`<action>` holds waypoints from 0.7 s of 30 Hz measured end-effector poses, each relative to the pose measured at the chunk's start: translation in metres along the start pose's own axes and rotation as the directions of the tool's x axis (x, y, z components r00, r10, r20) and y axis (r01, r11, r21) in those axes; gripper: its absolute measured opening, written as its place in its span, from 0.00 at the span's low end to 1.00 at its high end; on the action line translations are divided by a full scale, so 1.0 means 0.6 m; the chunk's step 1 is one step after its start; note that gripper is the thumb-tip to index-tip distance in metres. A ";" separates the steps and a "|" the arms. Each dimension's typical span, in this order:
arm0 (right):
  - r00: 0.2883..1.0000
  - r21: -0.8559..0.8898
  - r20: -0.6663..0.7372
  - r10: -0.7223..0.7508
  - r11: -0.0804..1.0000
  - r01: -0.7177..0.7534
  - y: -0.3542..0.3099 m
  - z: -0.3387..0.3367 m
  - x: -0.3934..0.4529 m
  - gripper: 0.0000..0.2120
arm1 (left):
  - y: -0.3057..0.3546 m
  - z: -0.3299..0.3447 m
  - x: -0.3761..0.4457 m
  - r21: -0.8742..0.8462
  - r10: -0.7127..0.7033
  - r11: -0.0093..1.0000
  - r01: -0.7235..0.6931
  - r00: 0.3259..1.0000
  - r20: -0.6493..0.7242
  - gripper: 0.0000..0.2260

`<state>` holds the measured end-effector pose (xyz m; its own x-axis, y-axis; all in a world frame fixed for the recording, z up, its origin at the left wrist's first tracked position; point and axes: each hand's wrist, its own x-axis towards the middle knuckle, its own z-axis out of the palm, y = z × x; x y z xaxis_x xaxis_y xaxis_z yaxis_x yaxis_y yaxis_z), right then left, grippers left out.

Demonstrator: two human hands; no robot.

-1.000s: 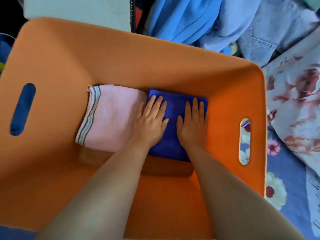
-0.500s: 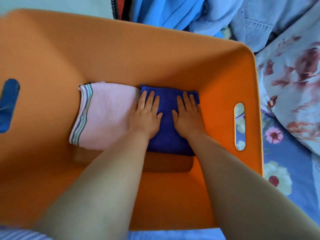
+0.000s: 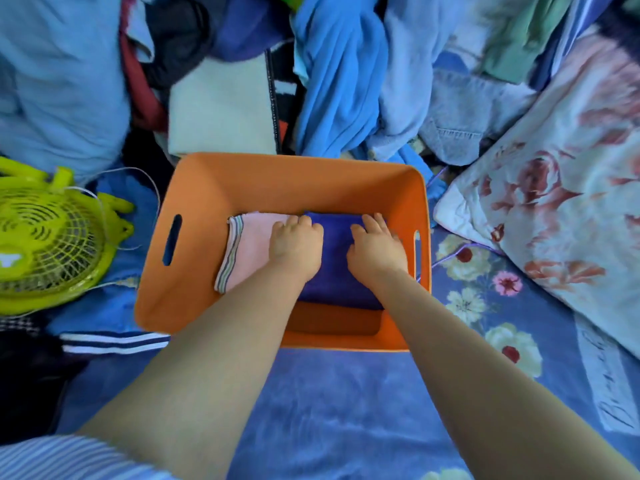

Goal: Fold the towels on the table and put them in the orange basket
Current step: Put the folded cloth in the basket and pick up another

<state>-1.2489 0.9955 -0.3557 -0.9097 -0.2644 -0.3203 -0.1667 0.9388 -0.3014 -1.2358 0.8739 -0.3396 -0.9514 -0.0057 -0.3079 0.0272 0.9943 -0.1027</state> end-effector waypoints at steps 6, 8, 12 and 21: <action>0.961 -0.083 -0.210 -0.177 0.983 0.163 -0.055 -0.170 -0.102 0.17 | -0.005 -0.151 -0.108 0.061 0.019 0.998 -0.008 0.983 -0.181 0.13; 0.934 -0.128 -0.295 -0.203 0.977 0.172 -0.071 -0.223 -0.146 0.14 | -0.008 -0.210 -0.150 0.045 -0.012 0.999 0.022 0.975 -0.221 0.15; 0.890 -0.160 -0.395 -0.228 0.971 0.178 -0.091 -0.311 -0.260 0.13 | -0.009 -0.315 -0.267 -0.004 -0.120 0.992 0.127 0.930 -0.346 0.14; 0.798 -0.344 -0.483 -0.361 0.916 0.206 -0.142 -0.402 -0.503 0.14 | 0.018 -0.411 -0.507 -0.014 -0.098 0.995 0.104 0.875 -0.474 0.14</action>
<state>-1.0518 1.0486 -0.0166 -0.8495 -0.4431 0.2866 -0.4710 0.8815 -0.0331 -1.0218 0.9125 -0.0137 -0.9807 -0.0521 0.1885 -0.0758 0.9897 -0.1213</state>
